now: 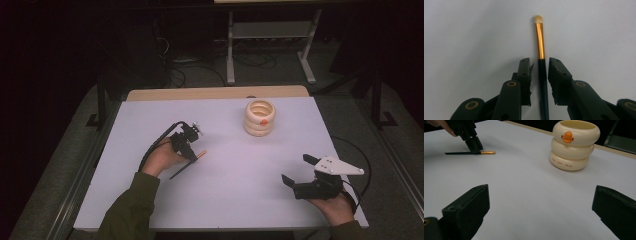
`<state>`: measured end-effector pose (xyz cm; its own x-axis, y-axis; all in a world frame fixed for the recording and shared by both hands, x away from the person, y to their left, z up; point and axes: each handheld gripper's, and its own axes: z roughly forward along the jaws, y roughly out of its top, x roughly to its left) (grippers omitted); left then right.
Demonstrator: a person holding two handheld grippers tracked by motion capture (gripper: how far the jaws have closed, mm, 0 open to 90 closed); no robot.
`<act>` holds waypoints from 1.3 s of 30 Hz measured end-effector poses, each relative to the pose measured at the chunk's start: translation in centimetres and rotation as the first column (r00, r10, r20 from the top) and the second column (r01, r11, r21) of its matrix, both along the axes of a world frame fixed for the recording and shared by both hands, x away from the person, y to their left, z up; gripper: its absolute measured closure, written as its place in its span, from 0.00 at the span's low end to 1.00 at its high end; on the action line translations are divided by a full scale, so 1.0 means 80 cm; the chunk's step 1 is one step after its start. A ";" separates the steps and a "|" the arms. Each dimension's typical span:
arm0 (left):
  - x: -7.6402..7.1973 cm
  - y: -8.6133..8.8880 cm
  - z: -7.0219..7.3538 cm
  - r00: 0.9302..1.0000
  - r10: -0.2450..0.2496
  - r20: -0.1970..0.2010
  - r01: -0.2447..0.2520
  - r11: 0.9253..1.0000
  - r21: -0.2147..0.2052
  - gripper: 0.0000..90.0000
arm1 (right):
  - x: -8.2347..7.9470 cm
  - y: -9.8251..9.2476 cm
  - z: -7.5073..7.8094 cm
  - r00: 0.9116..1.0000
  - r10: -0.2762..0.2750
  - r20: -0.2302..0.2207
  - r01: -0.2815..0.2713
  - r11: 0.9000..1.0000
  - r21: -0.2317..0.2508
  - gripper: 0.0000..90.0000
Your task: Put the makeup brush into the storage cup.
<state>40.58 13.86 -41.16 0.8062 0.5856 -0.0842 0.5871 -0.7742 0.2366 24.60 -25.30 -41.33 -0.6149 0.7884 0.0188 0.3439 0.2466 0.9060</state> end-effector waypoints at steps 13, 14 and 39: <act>0.001 -0.007 -0.003 0.999 -0.024 -0.023 0.025 0.998 0.059 0.86 | 0.000 -0.001 0.001 1.000 0.002 0.008 -0.002 1.000 -0.002 0.01; 0.001 -0.008 -0.003 0.999 -0.025 -0.024 0.026 0.998 0.065 0.87 | 0.000 -0.001 0.001 1.000 0.002 0.008 -0.002 1.000 -0.002 0.01; 0.005 -0.011 -0.004 0.999 -0.025 -0.034 0.028 0.996 0.088 0.93 | -0.001 -0.001 0.002 1.000 -0.003 0.003 0.003 1.000 0.003 0.01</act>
<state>40.97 13.02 -41.46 0.8194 0.5702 -0.0599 0.5722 -0.8067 0.1478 24.50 -25.39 -41.20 -0.6128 0.7900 0.0197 0.3421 0.2427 0.9078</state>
